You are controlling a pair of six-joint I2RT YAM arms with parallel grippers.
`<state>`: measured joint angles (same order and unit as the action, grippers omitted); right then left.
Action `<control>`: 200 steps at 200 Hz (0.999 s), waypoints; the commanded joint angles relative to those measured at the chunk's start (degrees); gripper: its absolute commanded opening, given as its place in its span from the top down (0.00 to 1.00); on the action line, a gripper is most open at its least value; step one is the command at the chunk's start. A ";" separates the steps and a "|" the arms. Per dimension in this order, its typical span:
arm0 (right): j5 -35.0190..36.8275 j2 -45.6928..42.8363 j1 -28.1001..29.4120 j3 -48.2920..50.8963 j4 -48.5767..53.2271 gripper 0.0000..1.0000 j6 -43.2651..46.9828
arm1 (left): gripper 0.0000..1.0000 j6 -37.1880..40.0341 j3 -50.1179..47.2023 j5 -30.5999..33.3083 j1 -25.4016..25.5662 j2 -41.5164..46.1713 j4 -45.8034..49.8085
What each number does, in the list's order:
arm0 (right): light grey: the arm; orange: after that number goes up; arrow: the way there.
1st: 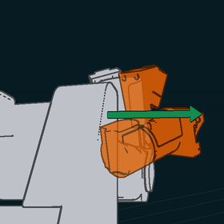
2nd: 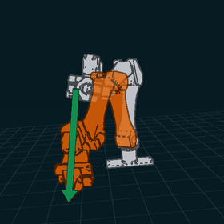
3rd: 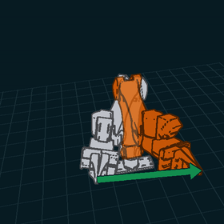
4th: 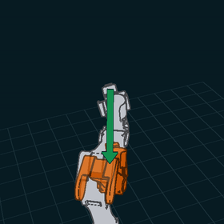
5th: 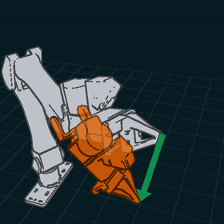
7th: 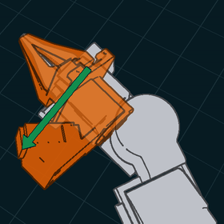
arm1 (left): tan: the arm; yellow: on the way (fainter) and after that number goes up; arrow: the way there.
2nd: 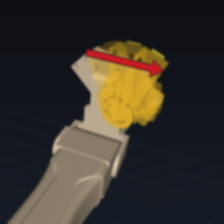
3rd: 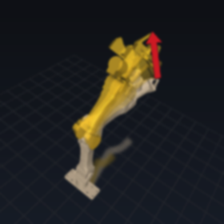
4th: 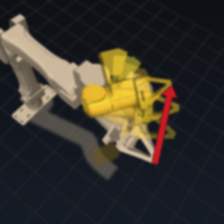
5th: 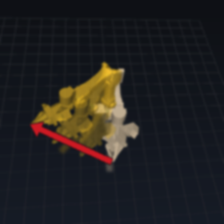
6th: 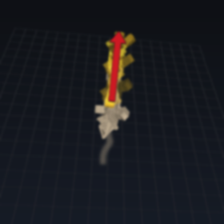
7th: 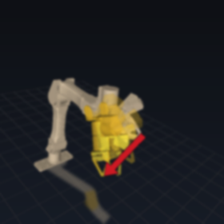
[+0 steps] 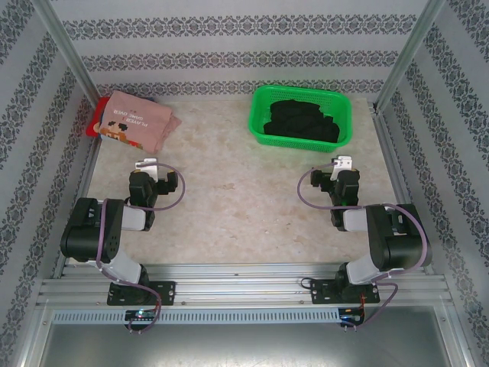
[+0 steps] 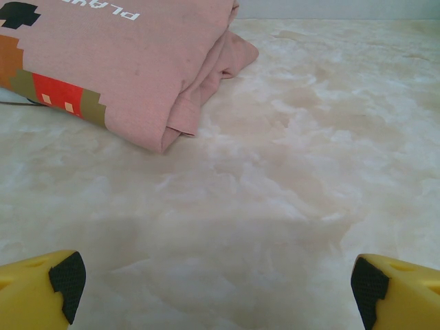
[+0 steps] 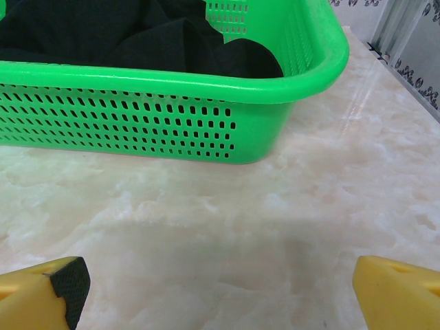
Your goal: Fold and stack the t-shirts
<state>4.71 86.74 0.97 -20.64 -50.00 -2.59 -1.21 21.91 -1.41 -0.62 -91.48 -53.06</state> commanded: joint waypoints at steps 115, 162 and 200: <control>0.17 -19.43 4.29 -26.51 64.94 0.02 -13.85 | 0.00 -8.97 24.84 -2.31 3.16 18.32 48.20; -8.12 -21.39 2.28 -39.64 81.72 0.02 -19.71 | 0.00 -15.35 54.26 -6.77 12.37 7.03 71.37; -15.45 -8.11 0.27 -55.65 90.09 0.02 -20.37 | 0.00 -17.15 70.89 -14.76 17.75 -5.53 76.34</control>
<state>-3.31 71.77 2.31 -68.73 29.93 -20.71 -15.44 85.80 -9.52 14.20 -90.65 12.12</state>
